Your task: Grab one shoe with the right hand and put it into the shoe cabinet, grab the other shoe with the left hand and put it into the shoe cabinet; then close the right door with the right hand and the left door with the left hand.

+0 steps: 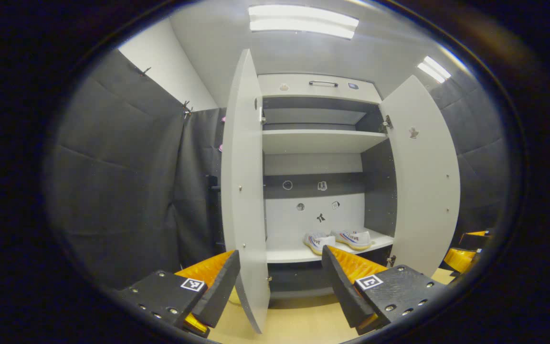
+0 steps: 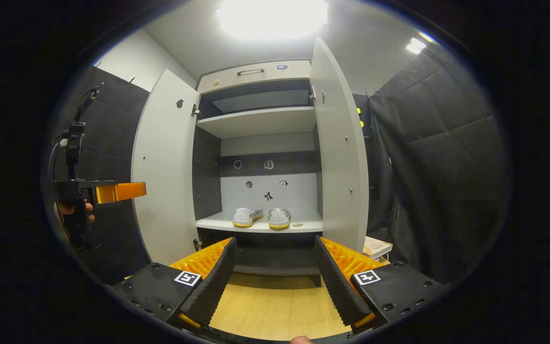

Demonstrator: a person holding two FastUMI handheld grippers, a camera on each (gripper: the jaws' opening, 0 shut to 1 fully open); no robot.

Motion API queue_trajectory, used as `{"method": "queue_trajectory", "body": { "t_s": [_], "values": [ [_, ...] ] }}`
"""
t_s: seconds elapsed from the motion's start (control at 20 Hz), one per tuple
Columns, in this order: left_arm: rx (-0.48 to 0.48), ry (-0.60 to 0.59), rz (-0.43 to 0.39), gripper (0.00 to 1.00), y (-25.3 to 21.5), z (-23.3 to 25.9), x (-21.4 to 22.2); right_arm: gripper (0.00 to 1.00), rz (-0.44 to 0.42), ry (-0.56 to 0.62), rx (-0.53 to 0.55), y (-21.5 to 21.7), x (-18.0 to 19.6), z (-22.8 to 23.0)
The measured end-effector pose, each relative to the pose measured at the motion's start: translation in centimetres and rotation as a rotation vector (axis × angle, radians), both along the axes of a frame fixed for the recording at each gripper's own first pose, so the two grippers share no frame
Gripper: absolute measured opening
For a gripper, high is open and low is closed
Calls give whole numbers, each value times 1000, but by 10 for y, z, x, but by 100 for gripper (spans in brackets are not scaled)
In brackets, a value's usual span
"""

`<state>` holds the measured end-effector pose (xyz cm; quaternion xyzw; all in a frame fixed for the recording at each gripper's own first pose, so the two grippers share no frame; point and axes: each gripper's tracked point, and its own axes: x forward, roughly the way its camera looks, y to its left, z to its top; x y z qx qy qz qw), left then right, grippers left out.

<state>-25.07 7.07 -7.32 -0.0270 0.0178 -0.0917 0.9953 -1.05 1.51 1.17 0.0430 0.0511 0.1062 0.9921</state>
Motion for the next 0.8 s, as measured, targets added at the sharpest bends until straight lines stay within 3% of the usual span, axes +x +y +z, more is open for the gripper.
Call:
{"method": "queue_trajectory", "body": {
  "t_s": [0.35,0.4,0.45,0.5,0.55,0.65,0.7,0.75,0.8],
  "values": [
    [12,19,33,98,33,-9,-19,96,-85,-3,29,-46,14,22],
    [14,20,32,98,36,-10,-20,100,-111,-7,29,-58,16,25],
    [15,22,30,89,38,-12,-22,100,-137,-10,28,-70,19,28],
    [18,24,29,89,40,-12,-24,100,-162,-11,29,-82,20,31],
    [22,26,31,98,41,-14,-25,100,-187,-11,29,-94,23,34],
    [28,34,34,98,44,-18,-25,99,-247,-15,20,-121,28,40],
    [29,37,36,89,45,-19,-25,92,-279,-17,9,-134,32,43],
    [28,40,39,89,47,-20,-25,98,-309,-19,-1,-147,35,46],
    [28,41,41,98,48,-20,-24,98,-339,-24,-10,-159,39,49]
  ]
}}
